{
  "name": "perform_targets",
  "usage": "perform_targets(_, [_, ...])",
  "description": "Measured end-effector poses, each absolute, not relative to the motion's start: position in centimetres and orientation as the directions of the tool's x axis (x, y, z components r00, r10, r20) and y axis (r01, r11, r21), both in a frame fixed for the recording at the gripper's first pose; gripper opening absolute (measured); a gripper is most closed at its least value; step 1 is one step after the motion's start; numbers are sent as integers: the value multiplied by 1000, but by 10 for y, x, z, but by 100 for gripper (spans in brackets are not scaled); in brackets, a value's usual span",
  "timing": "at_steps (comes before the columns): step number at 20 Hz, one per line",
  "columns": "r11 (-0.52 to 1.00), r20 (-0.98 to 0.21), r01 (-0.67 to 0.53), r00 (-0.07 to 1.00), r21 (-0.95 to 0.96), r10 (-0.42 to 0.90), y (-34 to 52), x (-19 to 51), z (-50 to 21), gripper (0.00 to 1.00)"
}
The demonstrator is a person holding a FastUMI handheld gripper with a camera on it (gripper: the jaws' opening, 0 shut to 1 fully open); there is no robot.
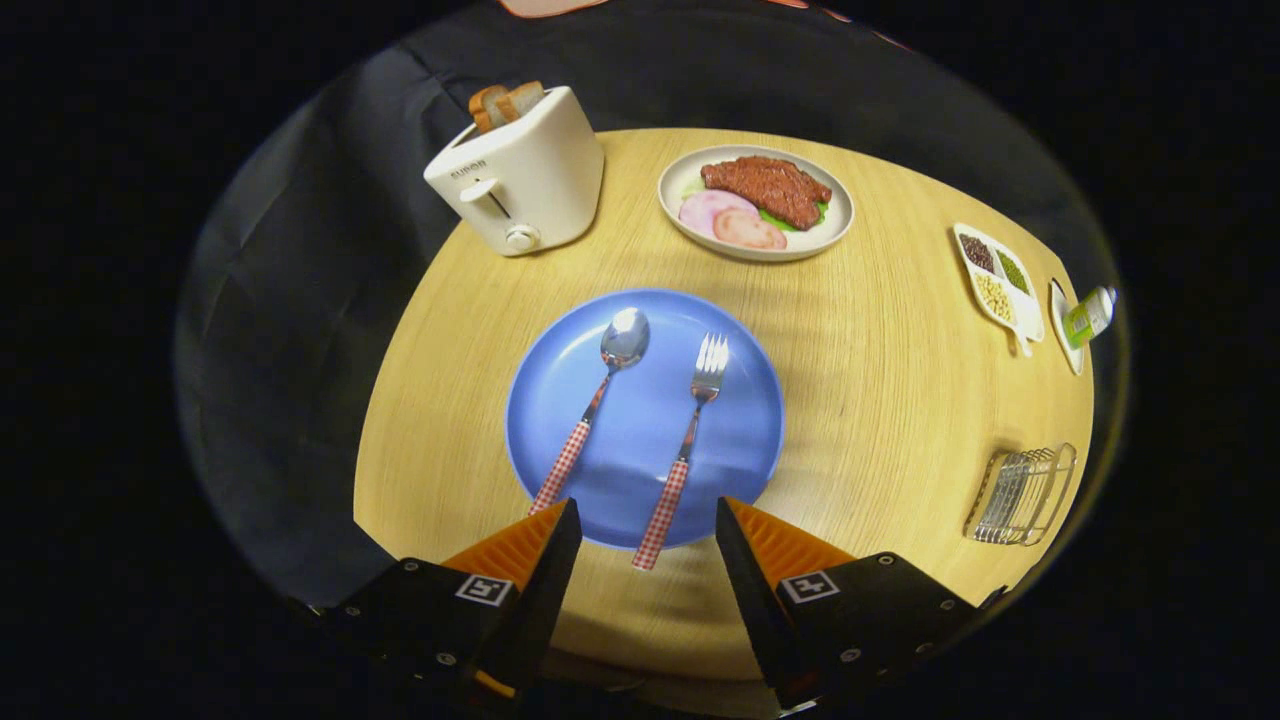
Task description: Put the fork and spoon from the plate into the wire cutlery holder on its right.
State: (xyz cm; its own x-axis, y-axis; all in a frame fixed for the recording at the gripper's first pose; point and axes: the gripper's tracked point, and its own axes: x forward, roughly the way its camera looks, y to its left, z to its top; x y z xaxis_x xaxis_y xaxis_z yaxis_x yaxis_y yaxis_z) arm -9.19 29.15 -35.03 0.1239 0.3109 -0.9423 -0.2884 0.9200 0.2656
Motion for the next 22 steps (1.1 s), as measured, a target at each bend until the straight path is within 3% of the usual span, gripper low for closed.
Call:
perform_targets(13, [945, -978, -251, -52, 209, 203, 303, -104, -395, 51])
perform_targets(15, [947, -979, -252, -57, 201, 193, 303, -104, -399, 42])
perform_targets(18, [945, -986, -279, -47, 168, 161, 296, -101, -403, 20])
perform_targets(20, [944, -984, -279, -53, 178, 170, 291, -100, -399, 11])
perform_targets(22, [946, -983, -267, -32, 184, 182, 281, -94, -388, 10])
